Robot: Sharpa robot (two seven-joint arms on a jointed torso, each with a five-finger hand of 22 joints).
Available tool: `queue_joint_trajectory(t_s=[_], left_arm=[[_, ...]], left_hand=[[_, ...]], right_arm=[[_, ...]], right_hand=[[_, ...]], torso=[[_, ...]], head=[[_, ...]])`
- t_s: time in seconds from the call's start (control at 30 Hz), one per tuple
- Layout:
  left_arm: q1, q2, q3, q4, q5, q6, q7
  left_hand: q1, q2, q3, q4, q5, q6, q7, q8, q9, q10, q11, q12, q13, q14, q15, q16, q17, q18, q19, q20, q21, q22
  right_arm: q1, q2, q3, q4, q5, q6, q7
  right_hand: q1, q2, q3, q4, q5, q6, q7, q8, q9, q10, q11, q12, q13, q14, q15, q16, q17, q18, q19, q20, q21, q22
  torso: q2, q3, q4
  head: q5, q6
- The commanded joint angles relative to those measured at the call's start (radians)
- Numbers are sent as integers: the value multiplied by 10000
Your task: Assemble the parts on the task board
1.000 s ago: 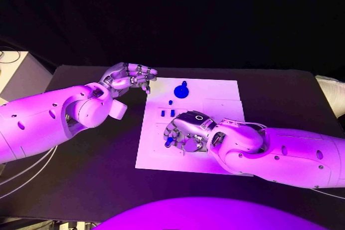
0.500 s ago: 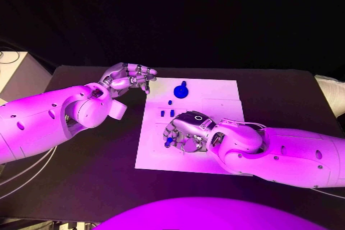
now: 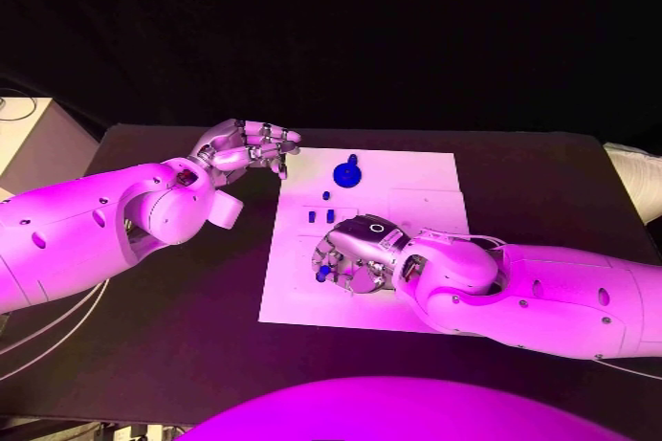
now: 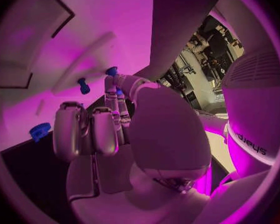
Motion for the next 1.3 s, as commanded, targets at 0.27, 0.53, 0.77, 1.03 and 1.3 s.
queue_joint_trajectory(t_s=[0.27, 0.53, 0.77, 1.03, 1.3], left_arm=[[0, 4, 6, 29, 39, 140, 51], [0, 3, 6, 33, 39, 135, 51], [0, 4, 6, 36, 39, 144, 47], [0, 7, 6, 30, 39, 146, 43], [-1, 15, 6, 5, 41, 143, 56]], left_hand=[[112, 20, 6, 51, -21, -52, 17, 68, -2, -92, 1, 33, -8, -9, 33, -46, -9, 62, 85, 1, -19, -9], [112, 20, 6, 51, -21, -52, 17, 68, -2, -92, 1, 33, -8, -9, 33, -46, -9, 62, 85, 1, -19, -9], [127, 20, -2, 65, -21, -55, 18, 74, -2, -97, 1, 42, -12, -10, 33, -46, -12, 62, 96, 0, -35, -20], [127, 20, -2, 65, -21, -55, 18, 74, -2, -97, 1, 42, -12, -10, 33, -46, -12, 62, 96, 0, -35, -20], [127, 20, -2, 65, -21, -55, 18, 74, -2, -97, 1, 42, -12, -10, 33, -46, -12, 62, 96, 0, -35, -20]], right_arm=[[-33, 35, -38, -62, -245, 134, 54], [-34, -12, -43, -31, -237, -235, 95], [-33, -102, -43, 60, -255, -622, 93], [-4, -328, -30, 276, -205, -1251, 151], [374, -1063, 69, 633, 1356, -1881, 770]], right_hand=[[-983, -637, -376, 133, -421, -653, 230, -149, 755, -605, 215, -425, -54, 98, 164, -96, -240, -22, 211, 97, -253, 755], [-1235, -938, -833, 223, -455, -1274, 227, -598, 548, -1027, 235, -393, -79, 32, 190, -199, -466, 45, 118, 162, -555, 580], [-1192, -925, -878, 201, -457, -1344, 203, -651, 523, -1051, 212, -353, -65, 29, 174, -210, -487, 49, 115, 156, -574, 572], [-1189, -935, -1006, 205, -463, -1513, 174, -771, 466, -1104, 197, -296, -41, 22, 159, -230, -526, 58, 108, 144, -622, 548], [-1001, -819, -990, 152, -331, -1415, 185, -756, 457, -1078, 176, -146, 7, -21, 139, -316, -692, 85, 67, 132, -775, 458]], torso=[[-3, 4, -3], [-9, 11, -12], [-5, 11, -7], [-10, 8, -12], [-34, -3, -17]], head=[[5, -23], [-15, 13], [-57, 0], [-97, 50], [-261, 245]])
